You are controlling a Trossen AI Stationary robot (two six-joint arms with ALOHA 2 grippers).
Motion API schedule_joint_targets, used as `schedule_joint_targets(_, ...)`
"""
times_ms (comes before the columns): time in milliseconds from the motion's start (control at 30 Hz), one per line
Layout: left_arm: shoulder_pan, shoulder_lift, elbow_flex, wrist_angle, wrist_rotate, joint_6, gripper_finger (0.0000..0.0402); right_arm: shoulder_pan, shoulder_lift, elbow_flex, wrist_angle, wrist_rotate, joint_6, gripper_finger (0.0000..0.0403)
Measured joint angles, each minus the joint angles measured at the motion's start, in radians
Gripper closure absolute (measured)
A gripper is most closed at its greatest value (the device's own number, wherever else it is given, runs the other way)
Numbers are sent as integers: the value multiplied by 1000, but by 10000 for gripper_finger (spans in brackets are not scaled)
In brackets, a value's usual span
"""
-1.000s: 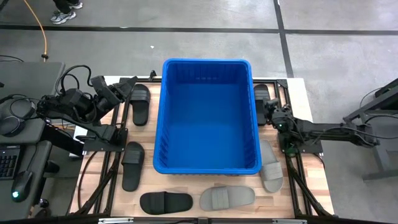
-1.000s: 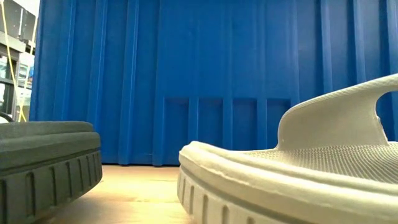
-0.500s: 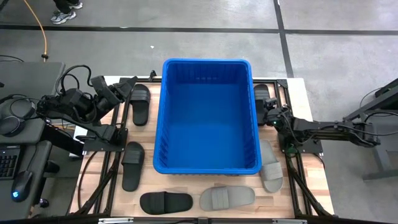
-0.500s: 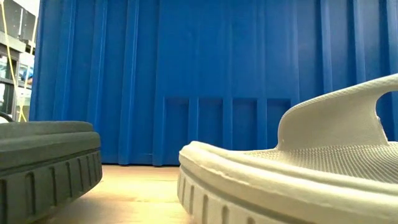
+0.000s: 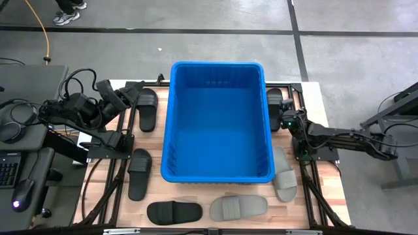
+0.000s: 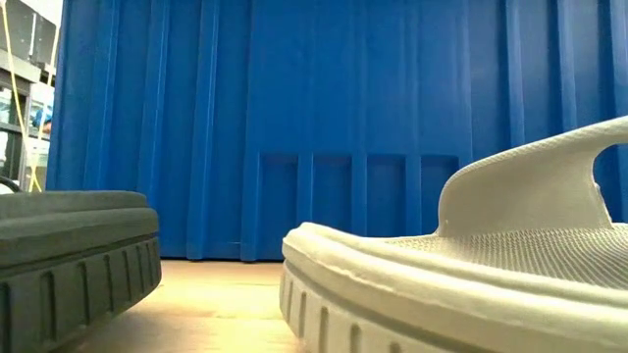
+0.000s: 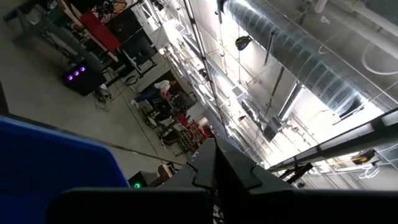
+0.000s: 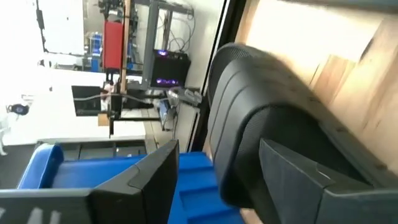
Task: Pick and place slides into bin
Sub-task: Put the black slipper into the bin
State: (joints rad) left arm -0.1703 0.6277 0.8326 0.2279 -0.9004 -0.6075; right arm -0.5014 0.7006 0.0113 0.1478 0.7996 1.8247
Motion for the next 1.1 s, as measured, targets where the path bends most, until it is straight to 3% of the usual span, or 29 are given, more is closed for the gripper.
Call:
schedule_joint_targets(233, 0, 0, 0, -19, -3, 0, 401, -94, 41, 0, 56, -123, -69, 194)
schedule_joint_targets(567, 0, 0, 0, -21, -7, 0, 401, -191, 184, 0, 166, -187, -75, 205)
schedule_joint_targets(700, 0, 1, 0, -22, -7, 0, 401, -231, 249, 0, 247, -219, -121, 249)
schedule_joint_targets(900, 0, 1, 0, -22, 0, 0, 401, -308, 344, 0, 406, -319, -213, 377)
schedule_joint_targets(1100, 0, 1, 0, -22, 0, -1, 401, -367, 395, 0, 537, -425, -314, 400)
